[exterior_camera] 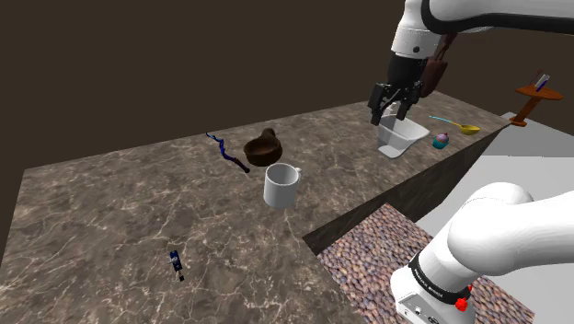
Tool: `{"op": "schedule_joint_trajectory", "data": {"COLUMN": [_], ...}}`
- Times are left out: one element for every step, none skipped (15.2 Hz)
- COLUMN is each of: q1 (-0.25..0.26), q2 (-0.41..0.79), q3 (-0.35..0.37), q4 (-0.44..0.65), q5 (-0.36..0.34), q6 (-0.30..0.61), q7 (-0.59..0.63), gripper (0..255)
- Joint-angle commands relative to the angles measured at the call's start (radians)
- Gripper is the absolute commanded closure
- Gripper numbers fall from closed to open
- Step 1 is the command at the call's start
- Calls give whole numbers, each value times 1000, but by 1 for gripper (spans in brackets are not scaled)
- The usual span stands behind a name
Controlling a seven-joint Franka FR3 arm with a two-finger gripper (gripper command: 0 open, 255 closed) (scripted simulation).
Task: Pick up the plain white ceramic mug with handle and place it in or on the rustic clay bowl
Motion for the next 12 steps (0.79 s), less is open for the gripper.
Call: {"op": "schedule_joint_trajectory", "data": {"q1": [0,7,14,21,29,36,44,51,58,65,71,78], "q2": [0,4,9,16,24,35,46,60,75,92,111,131], "q3": [0,17,34,52,69,87,105,123,141,159,177,195], "q4": [0,-18,-34,-49,-62,-74,-85,-94,-102,-109,-114,-117], "q5": [0,12,25,36,48,59,70,80,89,98,107,114], "q6": [0,27,55,83,111,140,170,199,229,259,290,320], "q7": [0,22,44,66,88,110,131,153,174,196,217,239], "gripper": [0,0,0,0,0,0,0,0,0,0,0,0]}}
